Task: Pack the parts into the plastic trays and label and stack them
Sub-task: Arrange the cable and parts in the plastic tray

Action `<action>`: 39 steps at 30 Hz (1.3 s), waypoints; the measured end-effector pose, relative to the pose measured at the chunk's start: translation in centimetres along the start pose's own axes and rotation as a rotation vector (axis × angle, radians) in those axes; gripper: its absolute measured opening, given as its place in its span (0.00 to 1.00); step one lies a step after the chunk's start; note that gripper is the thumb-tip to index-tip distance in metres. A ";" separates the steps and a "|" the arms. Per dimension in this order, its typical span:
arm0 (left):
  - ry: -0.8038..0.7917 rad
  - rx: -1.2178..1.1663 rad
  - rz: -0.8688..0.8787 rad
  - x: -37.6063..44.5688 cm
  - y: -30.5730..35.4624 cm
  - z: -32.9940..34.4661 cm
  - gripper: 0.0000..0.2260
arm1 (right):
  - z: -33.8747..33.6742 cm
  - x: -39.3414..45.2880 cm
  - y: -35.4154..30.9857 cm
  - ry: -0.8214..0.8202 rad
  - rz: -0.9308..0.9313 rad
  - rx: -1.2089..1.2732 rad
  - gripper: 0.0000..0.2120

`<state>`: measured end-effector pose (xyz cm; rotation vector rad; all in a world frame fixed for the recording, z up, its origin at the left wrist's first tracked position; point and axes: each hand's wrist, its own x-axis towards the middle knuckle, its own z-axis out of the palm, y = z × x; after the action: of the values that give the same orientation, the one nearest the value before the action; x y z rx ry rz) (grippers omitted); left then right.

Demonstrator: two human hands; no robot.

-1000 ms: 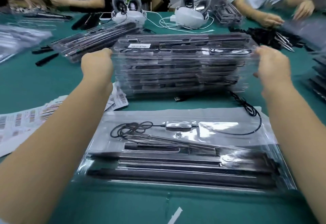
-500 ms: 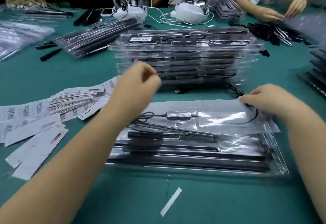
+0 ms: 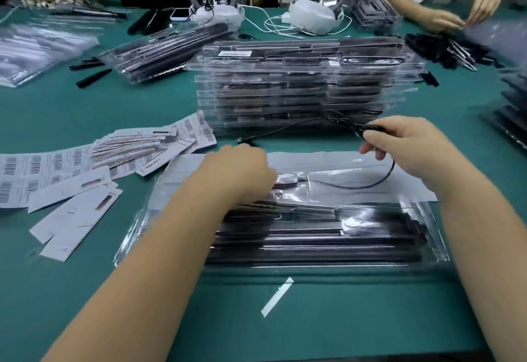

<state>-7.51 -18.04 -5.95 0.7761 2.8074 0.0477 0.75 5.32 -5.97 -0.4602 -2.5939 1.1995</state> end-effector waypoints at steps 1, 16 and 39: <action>0.010 -0.085 0.046 0.2 0.5 -0.2 0.17 | 0.5 0.1 0.0 -0.006 0.018 0.064 0.09; 0.157 -0.418 0.509 -0.7 3.5 3.0 0.16 | -0.1 4.2 -2.7 0.053 -0.214 -0.028 0.12; 0.715 -0.643 0.429 0.2 0.7 1.3 0.24 | 5.1 -0.7 -1.5 -0.055 -0.404 0.246 0.12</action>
<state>-7.01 -17.33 -7.21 1.3378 2.8119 1.4684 -0.64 0.56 -8.11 0.1426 -2.3772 1.3654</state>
